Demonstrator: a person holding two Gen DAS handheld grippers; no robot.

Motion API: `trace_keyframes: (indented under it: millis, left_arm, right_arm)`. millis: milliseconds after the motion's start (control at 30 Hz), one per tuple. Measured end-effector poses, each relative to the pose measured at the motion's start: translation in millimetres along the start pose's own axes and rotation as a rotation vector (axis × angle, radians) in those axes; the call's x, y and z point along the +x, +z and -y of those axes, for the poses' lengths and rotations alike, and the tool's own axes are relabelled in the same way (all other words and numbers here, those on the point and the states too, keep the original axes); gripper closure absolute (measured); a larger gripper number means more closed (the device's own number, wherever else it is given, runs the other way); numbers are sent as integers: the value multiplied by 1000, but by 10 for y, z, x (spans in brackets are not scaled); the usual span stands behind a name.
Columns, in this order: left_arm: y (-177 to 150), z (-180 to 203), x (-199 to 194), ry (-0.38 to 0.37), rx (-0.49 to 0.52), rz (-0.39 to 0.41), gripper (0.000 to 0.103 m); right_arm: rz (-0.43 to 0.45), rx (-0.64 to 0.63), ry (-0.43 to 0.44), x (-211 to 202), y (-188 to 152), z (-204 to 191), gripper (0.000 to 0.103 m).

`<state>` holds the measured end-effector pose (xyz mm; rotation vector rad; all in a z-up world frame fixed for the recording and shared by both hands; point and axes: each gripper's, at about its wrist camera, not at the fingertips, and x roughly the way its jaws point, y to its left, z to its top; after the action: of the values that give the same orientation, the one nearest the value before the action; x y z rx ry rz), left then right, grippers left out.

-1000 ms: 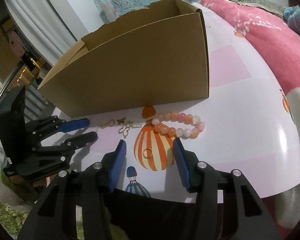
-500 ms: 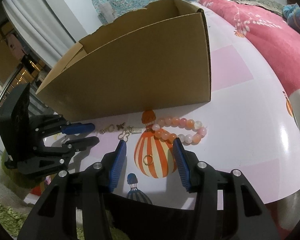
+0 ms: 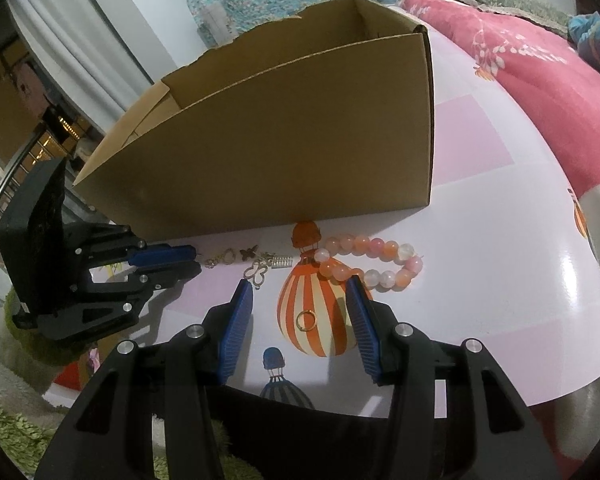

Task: Organize jewelry

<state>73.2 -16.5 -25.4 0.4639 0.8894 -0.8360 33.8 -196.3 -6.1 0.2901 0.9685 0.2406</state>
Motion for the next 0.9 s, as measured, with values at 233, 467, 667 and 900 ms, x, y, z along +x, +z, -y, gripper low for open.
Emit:
trace_keyframes:
  millis: [233,467,667,900]
  left_arm:
    - [-21,74,-8,49,-27,19,99]
    - [-48,104,-22,85,-86,34,99]
    - [-133,48,-91,116,-167,38,99]
    - [-214,-24,-124,126,-260,54,99]
  right_arm:
    - [-6,1,-6,9,-7,-9,56]
    - [1,-23,-10,-15,15,-61,56]
    - [-1,-54,-3,-11,38,-114,56]
    - [-38,-115,1,136,103,-258,64]
